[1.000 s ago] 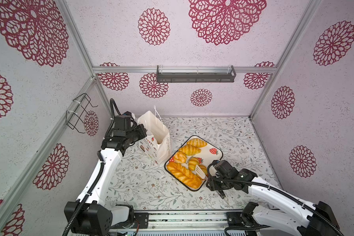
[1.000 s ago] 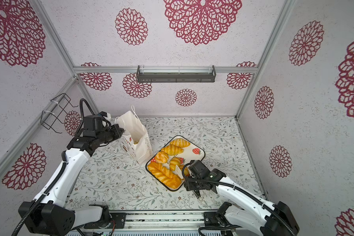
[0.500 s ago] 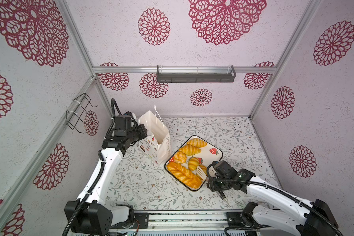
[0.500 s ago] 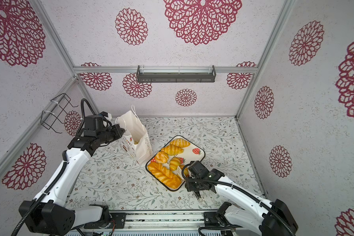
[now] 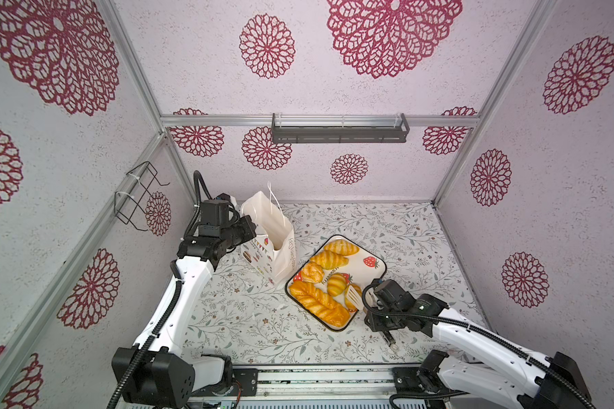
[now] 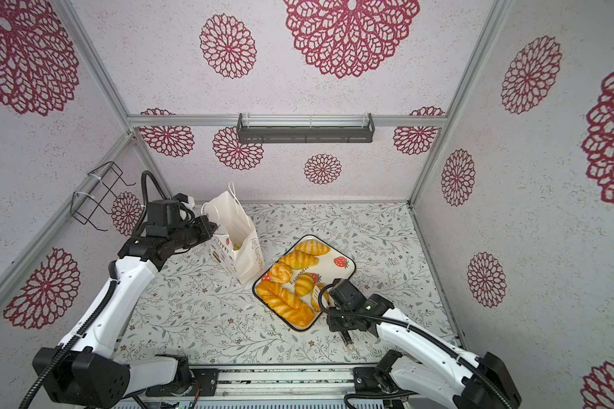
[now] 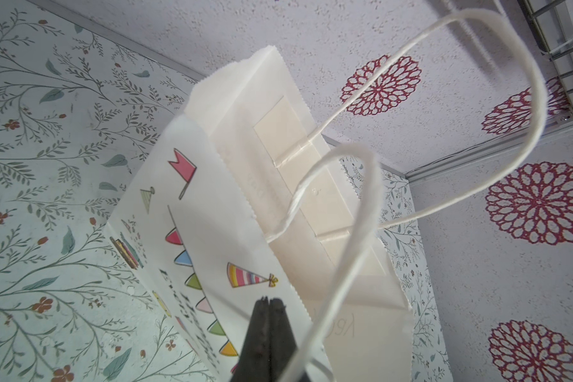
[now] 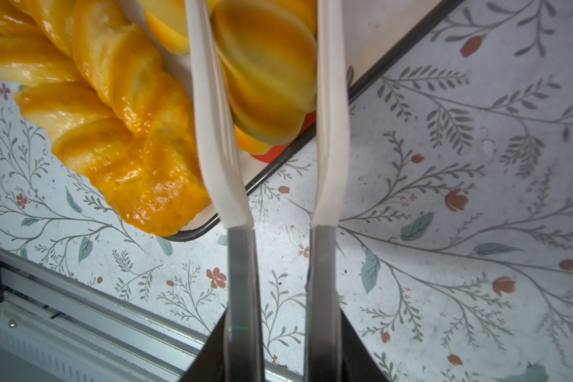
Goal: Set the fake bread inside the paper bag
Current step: 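Lower the tongs onto a striped roll on the tray and close them, then lift the held roll with the tongs over to the bag opening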
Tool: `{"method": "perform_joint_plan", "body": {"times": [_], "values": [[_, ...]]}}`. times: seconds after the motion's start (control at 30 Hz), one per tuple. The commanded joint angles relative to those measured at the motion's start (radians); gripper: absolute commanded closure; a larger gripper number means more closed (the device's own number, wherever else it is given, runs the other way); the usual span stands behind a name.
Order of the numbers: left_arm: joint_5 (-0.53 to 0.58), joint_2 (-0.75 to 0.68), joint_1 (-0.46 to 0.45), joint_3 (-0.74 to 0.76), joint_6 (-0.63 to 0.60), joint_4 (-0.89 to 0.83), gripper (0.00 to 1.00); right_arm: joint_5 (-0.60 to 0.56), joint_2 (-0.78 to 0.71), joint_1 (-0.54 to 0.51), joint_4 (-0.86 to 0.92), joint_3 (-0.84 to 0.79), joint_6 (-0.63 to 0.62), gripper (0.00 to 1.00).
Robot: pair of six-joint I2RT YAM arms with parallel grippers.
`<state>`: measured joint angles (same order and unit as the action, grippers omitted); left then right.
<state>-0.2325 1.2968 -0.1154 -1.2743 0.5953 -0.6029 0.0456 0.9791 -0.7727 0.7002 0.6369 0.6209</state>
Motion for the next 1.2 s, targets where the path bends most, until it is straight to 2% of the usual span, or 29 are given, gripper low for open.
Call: {"method": "perform_joint_plan", "body": {"times": [0.0, 0.4, 0.67, 1.17], "values": [[0.004, -0.005, -0.007, 0.011, 0.003, 0.016, 1.00, -0.050, -0.034, 0.018, 0.022, 0.056, -0.016, 0.77], [0.000, -0.006, -0.008, 0.001, 0.009, 0.015, 1.00, -0.053, -0.004, 0.087, 0.013, 0.184, -0.082, 0.78], [-0.010, 0.004, -0.008, -0.012, 0.006, 0.000, 1.00, -0.045, 0.035, 0.087, 0.021, 0.319, -0.108, 0.77], [-0.004, -0.004, -0.010, -0.003, 0.010, 0.000, 1.00, 0.010, 0.079, 0.065, -0.032, 0.465, -0.143, 0.77]]}}
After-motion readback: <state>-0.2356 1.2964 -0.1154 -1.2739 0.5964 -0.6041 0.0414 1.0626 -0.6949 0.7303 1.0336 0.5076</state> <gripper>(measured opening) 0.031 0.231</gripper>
